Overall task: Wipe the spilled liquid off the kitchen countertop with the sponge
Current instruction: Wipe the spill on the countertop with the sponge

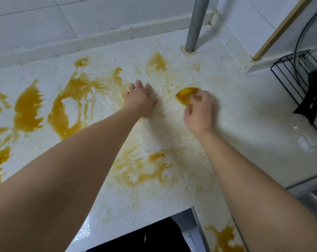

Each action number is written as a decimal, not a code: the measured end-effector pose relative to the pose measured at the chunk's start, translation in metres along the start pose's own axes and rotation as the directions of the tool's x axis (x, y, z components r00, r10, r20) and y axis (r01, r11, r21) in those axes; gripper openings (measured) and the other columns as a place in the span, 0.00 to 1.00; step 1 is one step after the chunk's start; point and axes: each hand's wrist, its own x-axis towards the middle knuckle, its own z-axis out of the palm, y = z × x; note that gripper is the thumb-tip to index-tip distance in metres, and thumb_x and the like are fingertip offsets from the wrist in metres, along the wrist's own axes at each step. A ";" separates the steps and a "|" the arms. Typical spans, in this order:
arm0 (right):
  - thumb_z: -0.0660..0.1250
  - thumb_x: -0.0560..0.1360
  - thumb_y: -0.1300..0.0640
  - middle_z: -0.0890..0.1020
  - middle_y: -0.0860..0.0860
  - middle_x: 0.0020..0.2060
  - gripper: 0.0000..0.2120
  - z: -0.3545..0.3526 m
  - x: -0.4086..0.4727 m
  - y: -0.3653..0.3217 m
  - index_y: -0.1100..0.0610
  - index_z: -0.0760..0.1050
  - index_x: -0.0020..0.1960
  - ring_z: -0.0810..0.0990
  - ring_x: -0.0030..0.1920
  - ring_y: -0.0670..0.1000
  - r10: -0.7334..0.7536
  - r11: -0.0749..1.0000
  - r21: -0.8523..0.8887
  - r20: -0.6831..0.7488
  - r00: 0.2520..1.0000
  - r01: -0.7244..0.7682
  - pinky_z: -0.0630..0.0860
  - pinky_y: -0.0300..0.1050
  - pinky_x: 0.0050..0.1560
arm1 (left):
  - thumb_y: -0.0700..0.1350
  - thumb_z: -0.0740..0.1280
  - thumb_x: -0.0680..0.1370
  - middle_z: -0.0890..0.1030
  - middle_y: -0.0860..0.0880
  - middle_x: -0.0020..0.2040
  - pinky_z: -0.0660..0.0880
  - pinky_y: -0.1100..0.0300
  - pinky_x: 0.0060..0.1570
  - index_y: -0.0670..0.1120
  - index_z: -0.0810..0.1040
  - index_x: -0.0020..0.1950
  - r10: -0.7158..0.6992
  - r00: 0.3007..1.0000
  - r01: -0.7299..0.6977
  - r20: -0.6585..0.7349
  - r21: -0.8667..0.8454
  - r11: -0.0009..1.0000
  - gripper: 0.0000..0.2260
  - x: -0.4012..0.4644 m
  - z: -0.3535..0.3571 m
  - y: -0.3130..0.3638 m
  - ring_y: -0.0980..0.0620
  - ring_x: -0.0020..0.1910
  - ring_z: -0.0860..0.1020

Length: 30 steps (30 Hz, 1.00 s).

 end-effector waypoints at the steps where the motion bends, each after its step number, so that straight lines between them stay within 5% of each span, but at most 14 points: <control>1: 0.61 0.74 0.60 0.71 0.57 0.61 0.16 0.006 -0.006 -0.008 0.61 0.74 0.61 0.66 0.63 0.57 -0.116 0.993 0.013 0.044 0.992 0.115 0.61 0.47 0.64 | 0.53 0.59 0.80 0.49 0.44 0.77 0.59 0.45 0.72 0.46 0.54 0.77 -0.005 1.000 0.005 -0.004 -0.004 1.000 0.28 0.001 0.001 0.001 0.42 0.76 0.47; 3: 0.60 0.75 0.60 0.72 0.57 0.59 0.18 0.012 -0.007 -0.013 0.60 0.73 0.64 0.67 0.61 0.57 -0.218 0.976 0.038 0.059 0.974 0.216 0.62 0.48 0.62 | 0.53 0.60 0.80 0.50 0.44 0.77 0.60 0.45 0.71 0.46 0.55 0.77 -0.017 1.000 0.017 -0.013 -0.006 1.000 0.28 0.005 0.000 0.002 0.42 0.76 0.48; 8: 0.58 0.76 0.61 0.70 0.55 0.62 0.17 0.005 0.034 0.003 0.60 0.72 0.64 0.65 0.64 0.56 0.068 0.997 0.022 -0.038 0.997 -0.068 0.60 0.46 0.64 | 0.53 0.60 0.79 0.47 0.45 0.78 0.58 0.47 0.73 0.47 0.54 0.77 -0.040 0.999 0.039 -0.024 -0.035 0.999 0.29 0.020 -0.010 0.003 0.43 0.77 0.46; 13: 0.58 0.76 0.62 0.70 0.55 0.63 0.15 0.002 0.071 0.009 0.59 0.73 0.61 0.65 0.66 0.56 0.151 0.989 -0.006 -0.052 0.987 -0.151 0.61 0.49 0.64 | 0.55 0.60 0.79 0.41 0.44 0.78 0.53 0.47 0.75 0.46 0.48 0.78 -0.077 0.997 0.077 0.003 -0.020 0.997 0.33 0.044 -0.026 0.008 0.43 0.77 0.42; 18: 0.59 0.76 0.62 0.69 0.55 0.65 0.12 -0.001 0.117 0.015 0.60 0.74 0.58 0.64 0.66 0.58 0.244 0.970 -0.005 -0.060 0.968 -0.245 0.61 0.50 0.65 | 0.60 0.59 0.78 0.45 0.42 0.78 0.56 0.45 0.73 0.45 0.51 0.77 -0.070 0.998 0.070 0.003 0.042 0.997 0.34 0.056 -0.027 0.001 0.40 0.76 0.46; 20: 0.59 0.75 0.62 0.69 0.55 0.65 0.12 0.000 0.124 0.008 0.60 0.74 0.58 0.64 0.66 0.58 0.212 0.977 -0.003 -0.035 0.977 -0.213 0.61 0.49 0.65 | 0.60 0.59 0.78 0.45 0.42 0.77 0.56 0.45 0.72 0.45 0.51 0.77 -0.062 0.998 0.061 0.005 0.050 0.997 0.34 0.057 -0.027 0.001 0.39 0.76 0.46; 24: 0.59 0.74 0.58 0.74 0.53 0.60 0.14 0.014 0.108 -0.016 0.58 0.77 0.57 0.67 0.60 0.56 -0.155 0.988 -0.001 0.057 0.986 0.155 0.63 0.48 0.62 | 0.60 0.61 0.77 0.46 0.43 0.77 0.58 0.45 0.72 0.46 0.53 0.77 -0.066 0.998 0.065 0.008 0.024 0.998 0.34 0.056 -0.029 0.000 0.40 0.76 0.47; 28: 0.58 0.74 0.61 0.74 0.57 0.60 0.13 0.004 0.123 -0.004 0.59 0.76 0.56 0.67 0.62 0.58 0.081 0.997 0.003 -0.052 0.995 -0.081 0.62 0.47 0.62 | 0.58 0.62 0.77 0.49 0.45 0.77 0.60 0.48 0.70 0.47 0.55 0.76 -0.059 0.998 0.059 0.009 -0.024 0.998 0.32 0.053 -0.033 -0.002 0.43 0.76 0.50; 30: 0.59 0.75 0.61 0.73 0.56 0.61 0.14 0.005 0.123 -0.009 0.59 0.76 0.58 0.66 0.62 0.58 0.073 0.997 0.020 -0.022 0.997 -0.073 0.62 0.48 0.62 | 0.58 0.63 0.77 0.50 0.45 0.77 0.63 0.48 0.68 0.48 0.56 0.76 -0.062 0.998 0.062 -0.006 -0.038 0.997 0.32 0.052 -0.032 -0.001 0.43 0.75 0.52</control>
